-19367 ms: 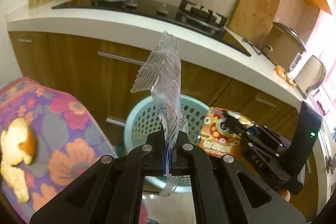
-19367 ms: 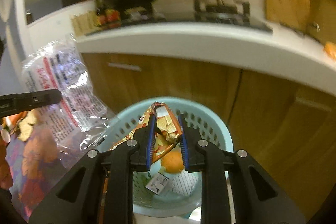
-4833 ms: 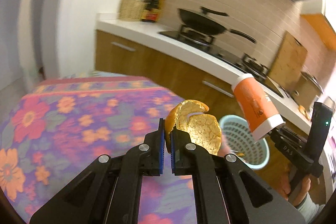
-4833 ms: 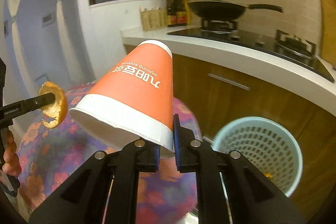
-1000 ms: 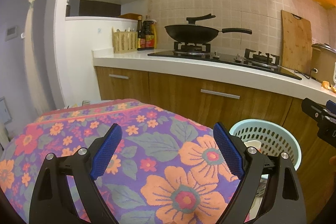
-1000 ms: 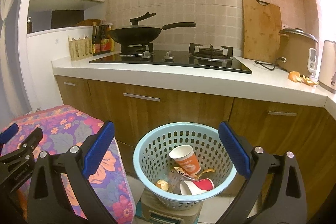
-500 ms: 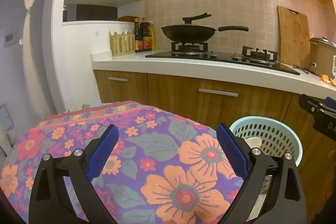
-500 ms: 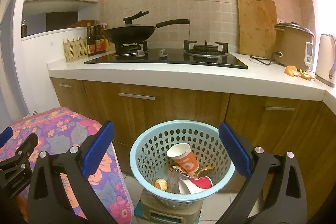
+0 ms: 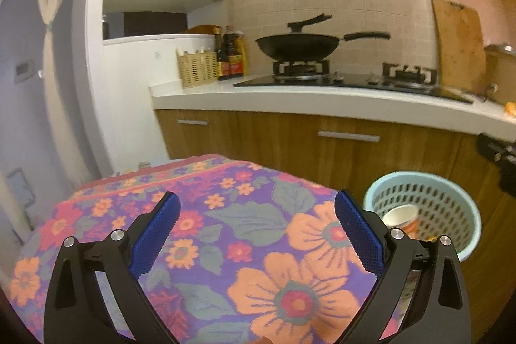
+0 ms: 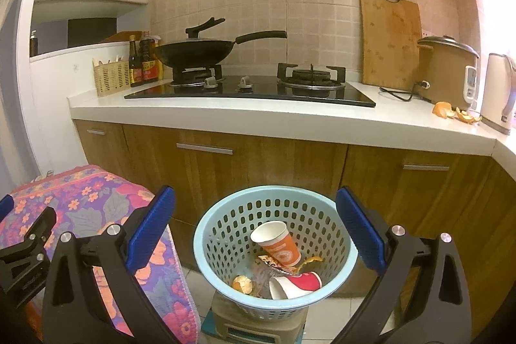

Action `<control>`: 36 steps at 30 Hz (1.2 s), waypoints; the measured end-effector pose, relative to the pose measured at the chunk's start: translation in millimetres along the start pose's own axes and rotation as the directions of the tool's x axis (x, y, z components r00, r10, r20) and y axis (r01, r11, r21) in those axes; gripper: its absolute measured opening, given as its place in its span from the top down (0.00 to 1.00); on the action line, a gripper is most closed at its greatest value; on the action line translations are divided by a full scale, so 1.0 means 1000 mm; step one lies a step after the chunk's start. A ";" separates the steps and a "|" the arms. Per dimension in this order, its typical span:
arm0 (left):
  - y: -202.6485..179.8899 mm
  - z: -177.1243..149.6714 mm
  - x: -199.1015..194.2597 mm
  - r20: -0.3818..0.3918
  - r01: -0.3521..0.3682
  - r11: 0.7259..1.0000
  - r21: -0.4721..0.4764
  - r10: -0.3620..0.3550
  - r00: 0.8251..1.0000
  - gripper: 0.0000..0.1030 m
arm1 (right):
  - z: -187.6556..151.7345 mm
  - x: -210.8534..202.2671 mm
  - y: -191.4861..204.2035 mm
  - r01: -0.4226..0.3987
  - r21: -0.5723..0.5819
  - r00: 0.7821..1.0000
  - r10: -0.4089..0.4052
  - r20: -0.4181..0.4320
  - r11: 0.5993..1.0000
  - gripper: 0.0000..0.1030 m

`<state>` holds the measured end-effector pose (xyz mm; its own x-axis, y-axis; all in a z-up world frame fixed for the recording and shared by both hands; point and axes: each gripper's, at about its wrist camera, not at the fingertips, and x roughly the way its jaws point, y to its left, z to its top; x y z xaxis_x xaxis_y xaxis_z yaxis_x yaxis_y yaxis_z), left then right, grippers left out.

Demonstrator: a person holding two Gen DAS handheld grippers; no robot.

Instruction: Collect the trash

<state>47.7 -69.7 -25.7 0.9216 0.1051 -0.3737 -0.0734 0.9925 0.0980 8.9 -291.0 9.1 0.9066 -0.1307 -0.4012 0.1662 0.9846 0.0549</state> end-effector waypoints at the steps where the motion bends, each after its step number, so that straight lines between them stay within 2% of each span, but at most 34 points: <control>1: 0.000 0.000 0.001 -0.006 0.001 1.000 0.000 -0.001 1.000 0.09 | 0.000 0.000 0.000 -0.001 -0.001 1.000 0.001 0.000 1.000 0.08; 8: 0.007 0.002 -0.001 -0.007 0.017 0.999 -0.034 -0.017 1.000 0.09 | -0.001 0.000 0.001 0.000 -0.009 1.000 0.000 0.000 1.000 0.08; 33: 0.007 0.003 0.000 -0.013 0.026 0.999 -0.038 -0.026 1.000 0.09 | 0.000 -0.007 0.005 -0.003 -0.030 1.000 0.003 0.027 1.000 0.08; 36: 0.009 0.003 0.001 -0.019 0.044 0.998 -0.053 -0.045 0.999 0.09 | 0.001 -0.007 0.004 -0.004 -0.021 1.000 0.004 0.031 1.000 0.08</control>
<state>48.9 -60.9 -22.0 0.9165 0.0614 -0.3952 -0.0527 0.9981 0.0329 3.3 -285.9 13.3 0.9188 -0.1299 -0.3728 0.1548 0.9872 0.0376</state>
